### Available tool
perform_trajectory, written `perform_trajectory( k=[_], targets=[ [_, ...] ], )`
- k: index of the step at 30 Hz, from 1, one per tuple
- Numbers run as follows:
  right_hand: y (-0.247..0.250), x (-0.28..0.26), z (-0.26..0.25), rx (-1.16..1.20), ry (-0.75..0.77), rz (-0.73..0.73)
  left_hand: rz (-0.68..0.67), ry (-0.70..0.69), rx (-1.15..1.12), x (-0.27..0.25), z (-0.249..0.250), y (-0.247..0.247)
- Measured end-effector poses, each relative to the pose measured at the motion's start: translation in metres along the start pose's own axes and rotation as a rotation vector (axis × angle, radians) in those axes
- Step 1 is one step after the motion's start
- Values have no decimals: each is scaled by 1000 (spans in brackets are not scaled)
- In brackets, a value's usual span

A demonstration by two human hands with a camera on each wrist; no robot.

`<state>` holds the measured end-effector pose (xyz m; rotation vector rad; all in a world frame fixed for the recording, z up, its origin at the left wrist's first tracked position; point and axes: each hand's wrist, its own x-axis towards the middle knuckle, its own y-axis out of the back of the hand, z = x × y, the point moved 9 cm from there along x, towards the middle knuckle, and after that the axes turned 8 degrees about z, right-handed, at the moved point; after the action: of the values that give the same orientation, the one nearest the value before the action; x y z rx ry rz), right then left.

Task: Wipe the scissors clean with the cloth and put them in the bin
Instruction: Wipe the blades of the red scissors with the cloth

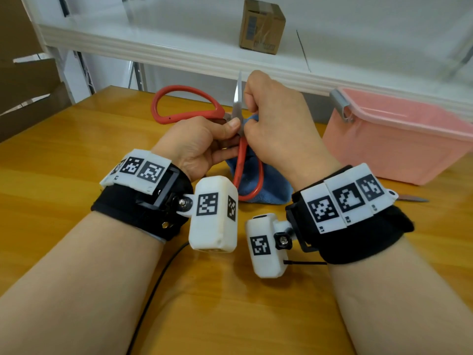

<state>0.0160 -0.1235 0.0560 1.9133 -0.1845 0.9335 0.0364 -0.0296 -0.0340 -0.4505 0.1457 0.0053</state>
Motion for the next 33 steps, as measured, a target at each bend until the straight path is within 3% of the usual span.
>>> perform_trajectory(
  k=[5, 11, 15, 25, 33],
  targets=[
    [6, 2, 6, 17, -29, 38, 16, 18, -44, -1, 1, 0],
    [21, 12, 37, 427, -268, 121, 21, 76, -206, 1, 6, 7],
    [31, 13, 41, 555, -296, 160, 33, 94, -302, 2, 6, 12],
    [31, 14, 25, 461, -238, 177, 0, 133, -363, 1, 4, 13],
    [15, 9, 7, 261, -120, 38, 23, 44, -263, 2, 8, 11]
  ],
)
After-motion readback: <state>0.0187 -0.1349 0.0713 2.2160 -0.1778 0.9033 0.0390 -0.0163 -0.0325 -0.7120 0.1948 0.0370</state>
